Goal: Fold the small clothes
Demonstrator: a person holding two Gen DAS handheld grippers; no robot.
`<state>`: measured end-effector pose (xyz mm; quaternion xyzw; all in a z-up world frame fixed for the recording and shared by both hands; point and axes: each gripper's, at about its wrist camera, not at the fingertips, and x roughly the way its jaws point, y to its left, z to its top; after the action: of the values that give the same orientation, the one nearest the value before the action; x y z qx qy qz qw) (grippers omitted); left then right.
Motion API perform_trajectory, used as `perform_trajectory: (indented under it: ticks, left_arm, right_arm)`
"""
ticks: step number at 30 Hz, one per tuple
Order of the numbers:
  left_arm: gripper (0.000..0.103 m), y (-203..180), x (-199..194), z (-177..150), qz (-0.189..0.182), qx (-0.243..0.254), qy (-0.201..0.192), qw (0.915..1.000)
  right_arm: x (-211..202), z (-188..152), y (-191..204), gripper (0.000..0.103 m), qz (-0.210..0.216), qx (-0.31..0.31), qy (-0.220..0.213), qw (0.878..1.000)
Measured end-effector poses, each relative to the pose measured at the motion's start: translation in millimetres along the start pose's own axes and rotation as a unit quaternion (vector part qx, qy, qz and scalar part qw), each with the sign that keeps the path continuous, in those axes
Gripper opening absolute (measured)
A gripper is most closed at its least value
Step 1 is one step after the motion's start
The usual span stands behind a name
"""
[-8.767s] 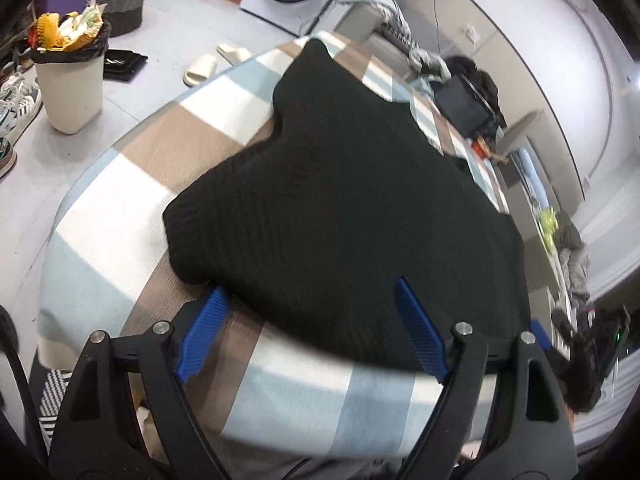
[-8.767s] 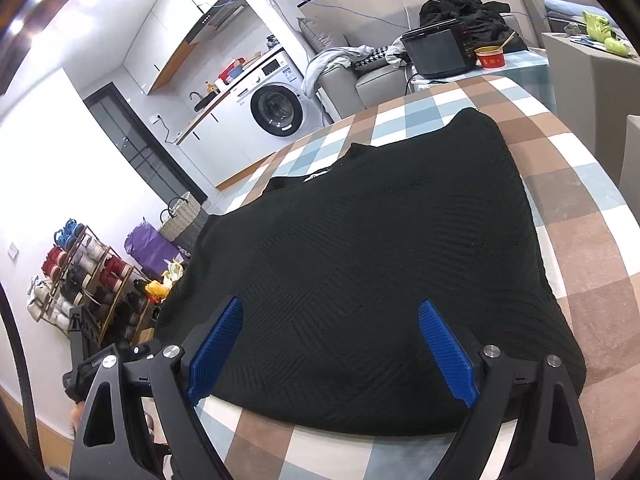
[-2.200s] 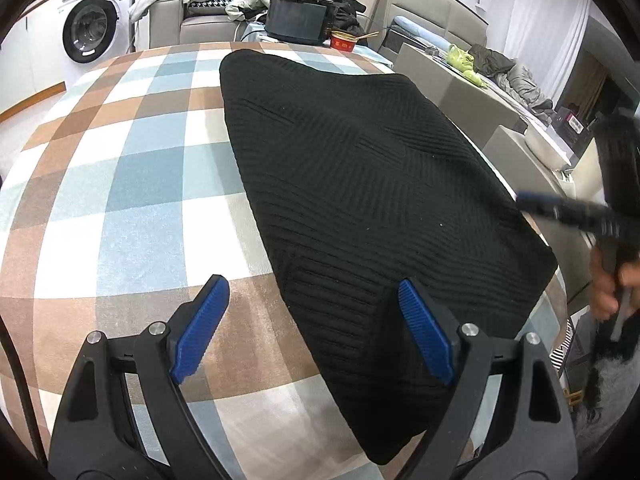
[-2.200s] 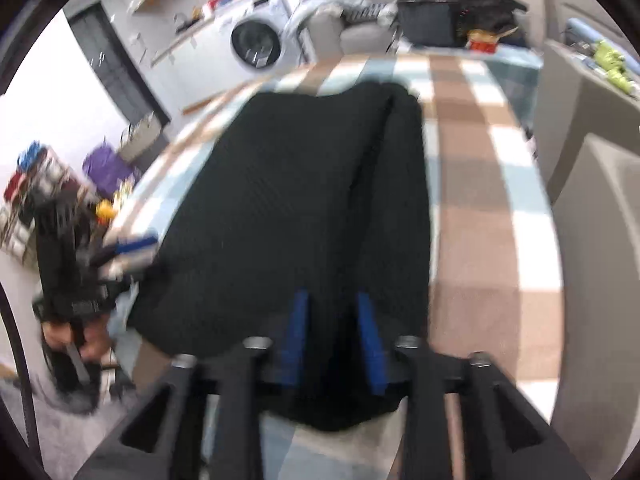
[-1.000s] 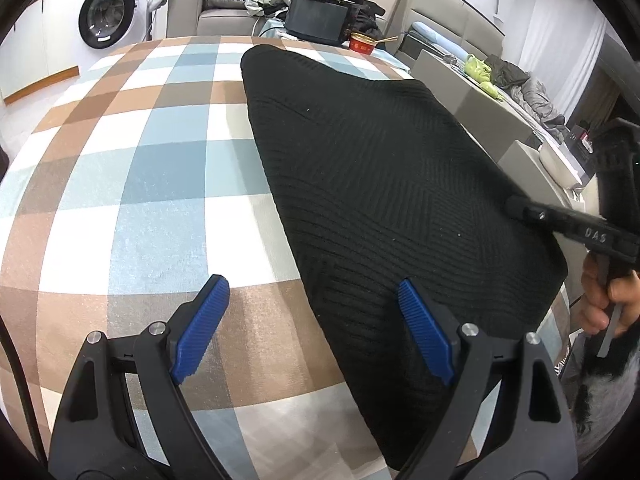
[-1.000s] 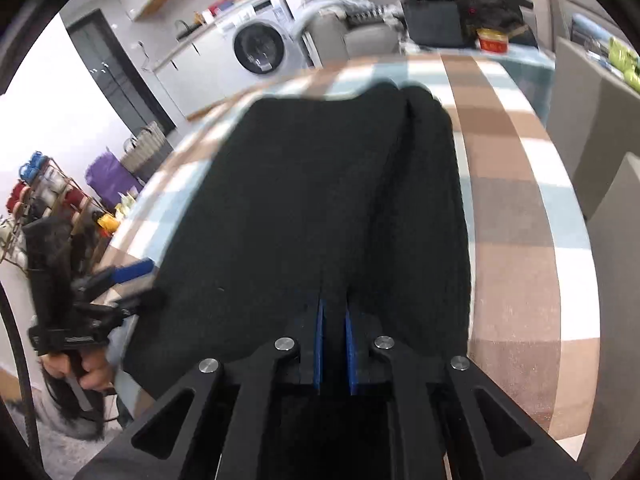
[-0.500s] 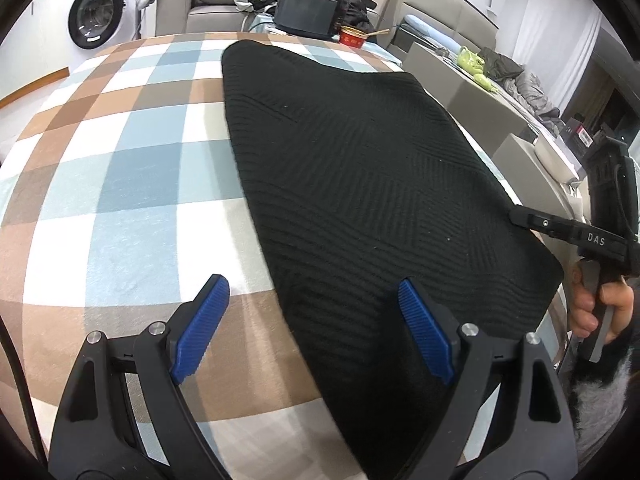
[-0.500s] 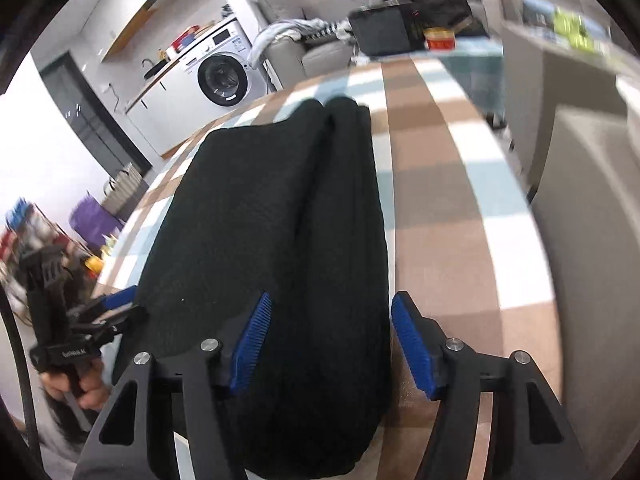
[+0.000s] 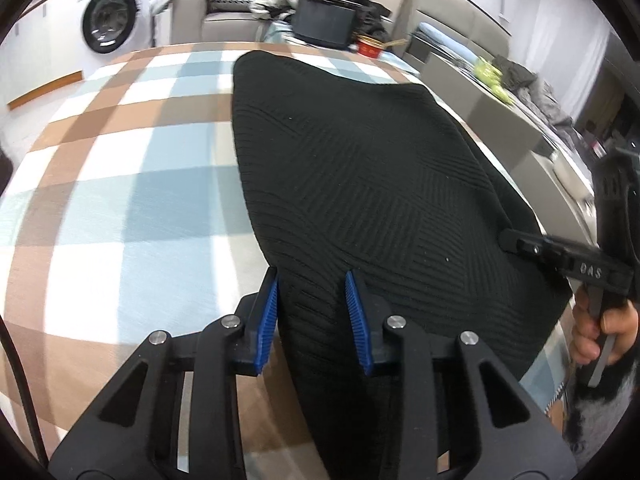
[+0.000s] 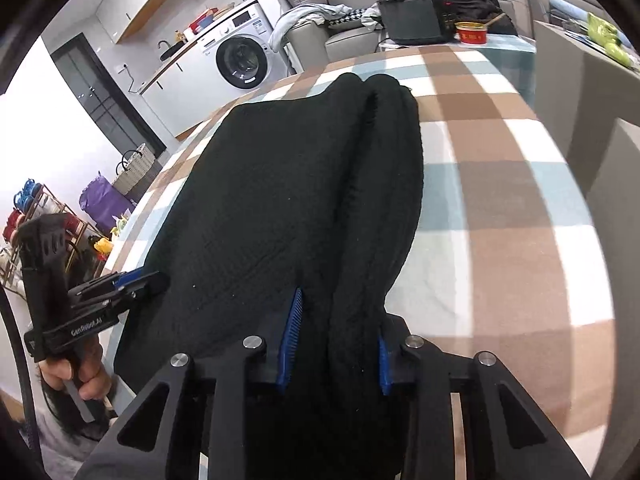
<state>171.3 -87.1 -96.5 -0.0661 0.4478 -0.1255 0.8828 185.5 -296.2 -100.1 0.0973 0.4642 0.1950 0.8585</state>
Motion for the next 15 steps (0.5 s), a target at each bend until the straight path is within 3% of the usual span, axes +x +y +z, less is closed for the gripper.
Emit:
perform_trajectory:
  ticks: [8, 15]
  left_arm:
    - [0.030, 50, 6, 34, 0.058, -0.018, -0.025, 0.9978]
    - [0.030, 67, 13, 45, 0.069, -0.016, -0.033, 0.9969]
  right_arm:
    - [47, 35, 38, 0.032, -0.003, 0.019, -0.008, 1.000]
    - [66, 54, 50, 0.032, -0.011, 0.016, -0.010, 1.000]
